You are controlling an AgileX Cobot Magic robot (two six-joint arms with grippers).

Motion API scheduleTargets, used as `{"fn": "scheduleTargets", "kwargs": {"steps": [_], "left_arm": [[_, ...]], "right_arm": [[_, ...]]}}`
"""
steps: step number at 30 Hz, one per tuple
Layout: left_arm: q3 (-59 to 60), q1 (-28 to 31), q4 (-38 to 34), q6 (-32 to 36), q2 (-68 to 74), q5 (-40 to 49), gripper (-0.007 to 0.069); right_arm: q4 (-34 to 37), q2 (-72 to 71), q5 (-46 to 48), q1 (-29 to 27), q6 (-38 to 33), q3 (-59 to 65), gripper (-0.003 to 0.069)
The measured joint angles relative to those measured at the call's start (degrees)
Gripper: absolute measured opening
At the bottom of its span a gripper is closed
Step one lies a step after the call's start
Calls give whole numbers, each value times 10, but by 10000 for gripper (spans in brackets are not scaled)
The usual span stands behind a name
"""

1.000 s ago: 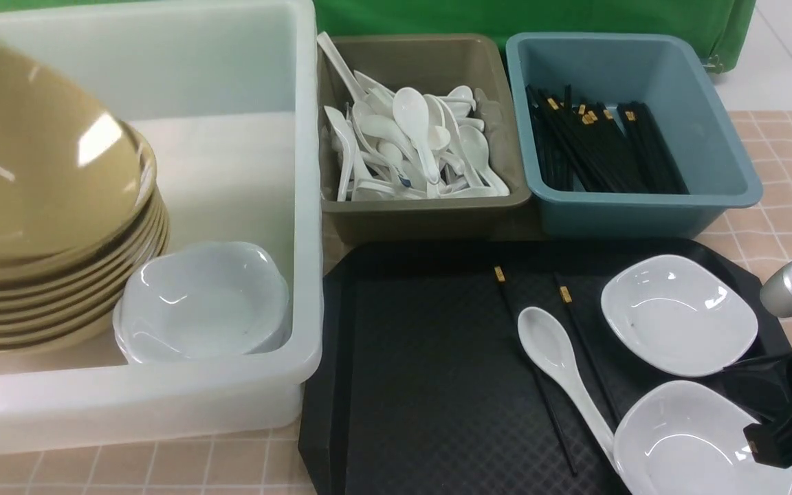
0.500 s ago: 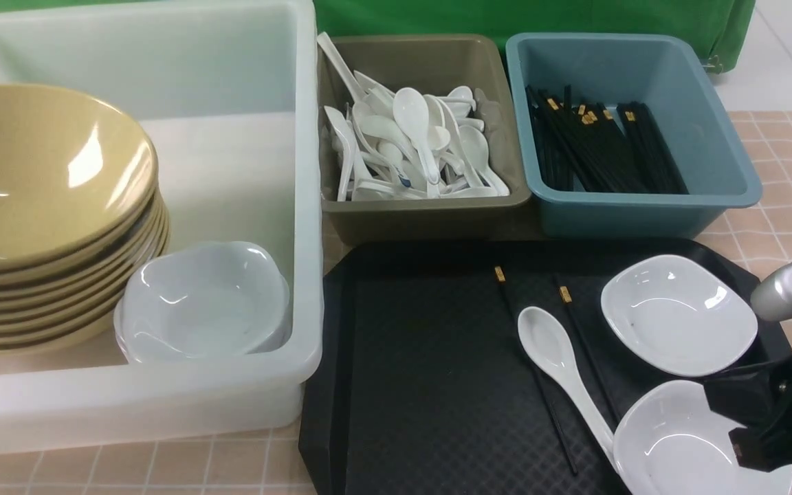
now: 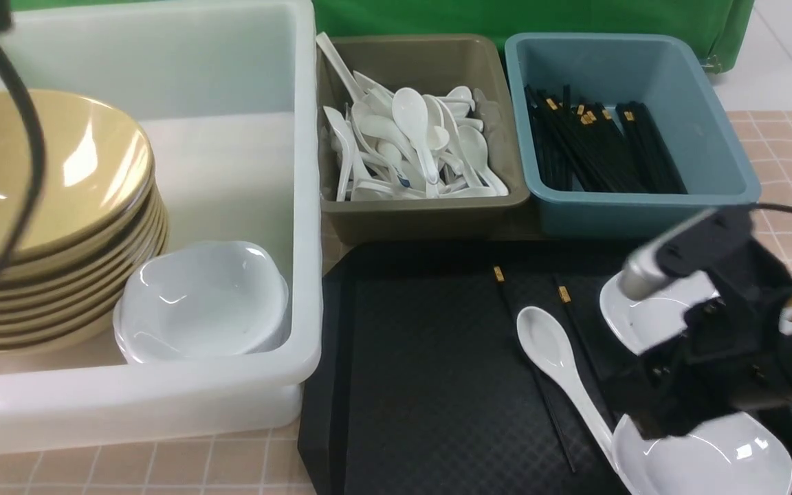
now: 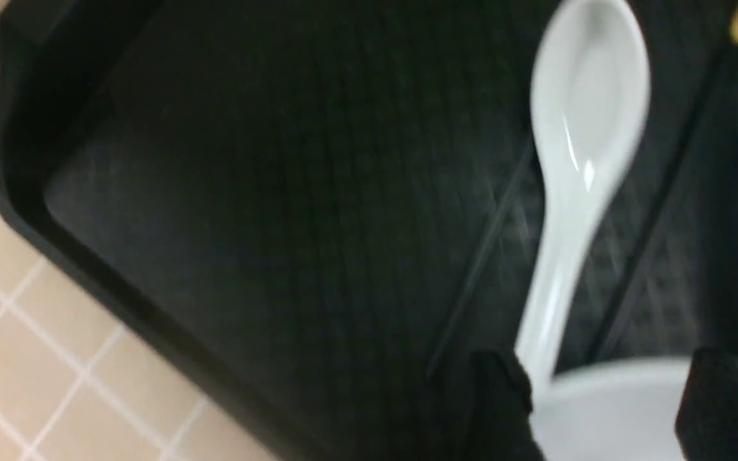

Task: On brown table put chopsticks spoon bowls plates into blue grey white boxes.
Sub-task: 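Reach down and grasp the white spoon resting in the bowl with the right gripper, then place the white spoon into the bin of spoons with the right gripper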

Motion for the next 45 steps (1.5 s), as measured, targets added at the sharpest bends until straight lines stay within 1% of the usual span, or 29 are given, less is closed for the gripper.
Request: {"fn": "scheduleTargets", "kwargs": {"steps": [3,4,5,6,7,8,9,12,14,18,19,20,22,26,30,32,33,36,37,38,39,41,43,44,45], "left_arm": [[48,-42,10,2,-53,-1,210],[64,-49,19,2,-69,0,155],[93,-57,40,4,-95,3,81],[107,-59,50,4,-112,5,57],[140,-61,78,3,-137,5,21],[145,-61,78,3,-145,5,21],[181,-62,106,-2,-169,0,4],[251,-62,154,-26,-221,-30,2],[293,-62,175,-40,-252,-54,2],[352,-62,188,-48,-296,-95,2],[354,-62,188,-49,-299,-98,2],[368,-62,188,-49,-309,-114,2],[379,-62,188,-50,-318,-139,2],[414,-62,176,-53,-325,-212,2],[434,-62,163,-54,-325,-246,2],[438,-62,151,-56,-325,-254,2],[438,-62,143,-56,-325,-258,2],[439,-63,132,-56,-325,-261,2],[439,-63,132,-56,-325,-261,2],[439,-63,132,-56,-325,-261,2],[440,-64,131,-56,-325,-261,2],[440,-64,129,-56,-325,-260,2],[440,-64,127,-56,-325,-256,2],[440,-64,127,-56,-325,-255,2],[440,-64,126,-56,-325,-251,2]], "right_arm": [[0,64,-8,2,-2,-31,415],[0,86,-11,2,-2,-40,415],[0,112,-18,2,-2,-52,413],[0,127,-24,2,-3,-56,411],[0,149,-34,2,-3,-63,407],[0,153,-36,2,-3,-63,405],[0,176,-50,2,-5,-67,393],[0,213,-72,2,-11,-69,350],[0,232,-74,2,-12,-69,299],[1,239,-64,2,-14,-70,155],[1,239,-64,2,-14,-70,155],[1,232,-57,2,-14,-75,114],[1,217,-34,2,-14,-84,99],[1,169,-6,4,-15,-128,99],[1,145,-46,6,-15,-188,99],[1,151,-125,14,-15,-236,99],[3,163,-189,21,-15,-259,99],[8,216,-310,40,-20,-318,99],[9,242,-336,44,-28,-341,99],[9,247,-339,44,-29,-341,100],[9,285,-349,46,-38,-375,108],[10,321,-337,46,-46,-411,129],[11,369,-251,33,-46,-454,223],[11,371,-251,32,-46,-456,223],[11,377,-181,20,-41,-468,304]]}}
